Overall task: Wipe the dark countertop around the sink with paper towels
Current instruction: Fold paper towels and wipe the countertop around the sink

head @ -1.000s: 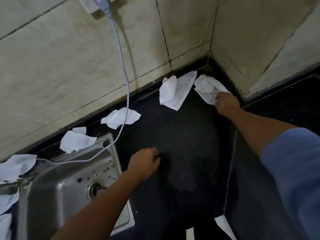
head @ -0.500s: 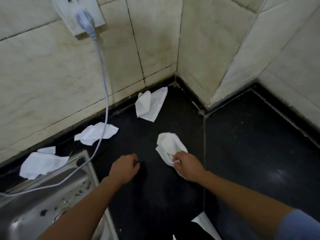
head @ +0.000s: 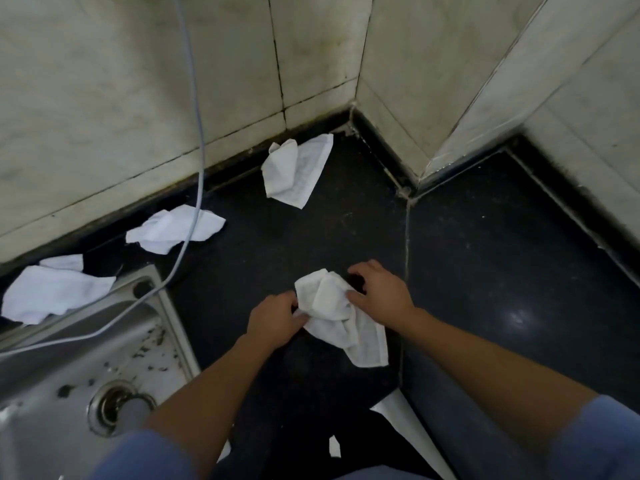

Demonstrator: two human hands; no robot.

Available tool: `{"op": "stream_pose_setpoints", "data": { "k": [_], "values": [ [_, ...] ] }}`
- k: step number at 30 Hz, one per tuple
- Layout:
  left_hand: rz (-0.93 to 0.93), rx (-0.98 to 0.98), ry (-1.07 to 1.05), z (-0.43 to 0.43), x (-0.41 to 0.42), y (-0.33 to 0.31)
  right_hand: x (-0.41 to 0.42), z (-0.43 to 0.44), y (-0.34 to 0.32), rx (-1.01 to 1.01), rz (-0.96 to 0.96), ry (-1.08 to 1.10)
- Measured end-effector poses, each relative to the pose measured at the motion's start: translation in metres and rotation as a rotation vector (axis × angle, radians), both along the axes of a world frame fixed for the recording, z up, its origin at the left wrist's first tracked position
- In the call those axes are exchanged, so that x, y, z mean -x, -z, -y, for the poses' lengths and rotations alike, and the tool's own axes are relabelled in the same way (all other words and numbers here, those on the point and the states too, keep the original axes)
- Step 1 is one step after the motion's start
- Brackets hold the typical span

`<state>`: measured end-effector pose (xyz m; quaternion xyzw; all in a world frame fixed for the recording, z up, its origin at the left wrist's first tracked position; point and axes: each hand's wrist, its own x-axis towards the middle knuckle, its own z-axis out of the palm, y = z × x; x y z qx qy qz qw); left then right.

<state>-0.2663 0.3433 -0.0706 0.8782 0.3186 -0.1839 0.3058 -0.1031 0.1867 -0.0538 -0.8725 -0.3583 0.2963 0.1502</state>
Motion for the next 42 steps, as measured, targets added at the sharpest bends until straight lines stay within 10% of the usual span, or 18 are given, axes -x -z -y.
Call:
{"op": "stream_pose_setpoints", "data": {
  "k": [15,20,28,37,42],
  "values": [
    [-0.289,-0.096,0.047,-0.002,0.039,-0.004,-0.028,0.054,0.011,0.213,-0.086,0.313],
    [-0.073,-0.174,-0.018,-0.008,0.003,-0.003,-0.032,0.048,0.009,0.047,0.129,0.166],
    [-0.218,-0.051,-0.05,-0.014,-0.047,0.007,-0.045,0.023,0.007,0.242,0.041,0.049],
    [0.144,-0.18,-0.181,-0.045,-0.033,-0.007,-0.033,0.023,0.008,0.412,-0.081,-0.008],
    [0.095,-0.201,0.07,0.013,0.011,-0.004,-0.03,0.027,0.004,0.238,0.064,0.052]
  ]
}}
